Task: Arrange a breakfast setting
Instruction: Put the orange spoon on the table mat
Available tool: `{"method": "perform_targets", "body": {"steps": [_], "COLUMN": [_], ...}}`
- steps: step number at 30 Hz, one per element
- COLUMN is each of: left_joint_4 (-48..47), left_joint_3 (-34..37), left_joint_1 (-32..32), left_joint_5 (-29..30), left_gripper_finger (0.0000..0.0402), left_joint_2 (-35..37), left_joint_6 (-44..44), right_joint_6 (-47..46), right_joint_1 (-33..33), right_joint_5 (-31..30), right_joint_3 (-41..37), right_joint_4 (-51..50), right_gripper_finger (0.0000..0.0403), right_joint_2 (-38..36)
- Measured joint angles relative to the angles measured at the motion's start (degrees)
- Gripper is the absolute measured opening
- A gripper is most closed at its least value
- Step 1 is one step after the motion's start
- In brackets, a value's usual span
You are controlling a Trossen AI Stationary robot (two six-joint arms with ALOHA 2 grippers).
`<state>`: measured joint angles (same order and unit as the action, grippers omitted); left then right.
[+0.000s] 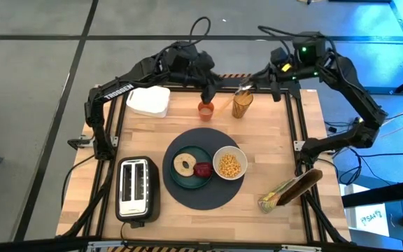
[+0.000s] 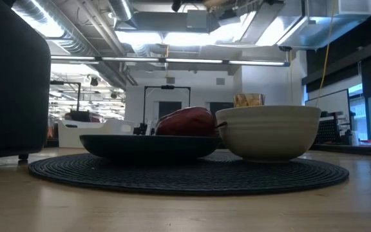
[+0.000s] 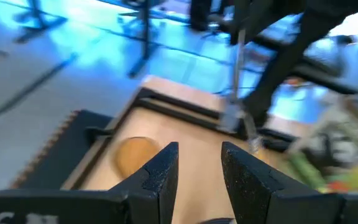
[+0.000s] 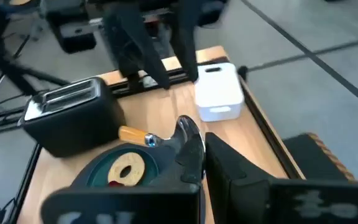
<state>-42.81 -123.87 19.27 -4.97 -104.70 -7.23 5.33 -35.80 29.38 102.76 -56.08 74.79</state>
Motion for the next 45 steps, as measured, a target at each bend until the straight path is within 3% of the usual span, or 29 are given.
{"method": "perform_targets", "body": {"steps": [5, 10, 21, 28, 30, 35, 45], "left_joint_4": [0.6, 0.0, -3.0, -3.1, -2.8, -3.2, -2.5], "left_joint_3": [0.0, 0.1, 0.1, 0.0, 0.0, 0.0, 0.0], "left_joint_1": [-0.4, -0.7, 0.7, 2.6, 2.6, 2.6, 0.5], "left_joint_5": [-6.6, -12.1, -11.7, -22.7, -22.2, -14.2, -17.7], "left_gripper_finger": [0.0117, 0.0117, 0.0117, 0.0117, 0.0117, 0.0117, 0.0117], "left_joint_2": [-1.5, -2.4, -1.4, -1.3, -1.3, -1.3, -3.3], "left_joint_6": [-5.6, -9.2, -11.2, -13.7, -13.7, -13.4, -7.9], "right_joint_6": [2.5, 2.7, 2.6, 2.5, 2.5, 2.5, 2.7], "right_joint_1": [5.3, 9.7, 12.0, 11.9, 11.9, 11.9, 11.8], "right_joint_5": [-1.0, -8.3, -16.4, -17.3, -17.0, -16.9, -14.4], "right_joint_3": [0.0, 0.0, 0.0, -0.1, -0.1, -0.1, -0.1], "right_joint_4": [3.7, 6.5, 6.4, 5.0, 5.1, 5.4, 8.5], "right_gripper_finger": [0.0, 0.0, 0.0, 0.0, 0.0, 0.0, 0.0], "right_joint_2": [1.1, 2.3, 3.3, 3.3, 3.3, 3.3, 3.4]}}
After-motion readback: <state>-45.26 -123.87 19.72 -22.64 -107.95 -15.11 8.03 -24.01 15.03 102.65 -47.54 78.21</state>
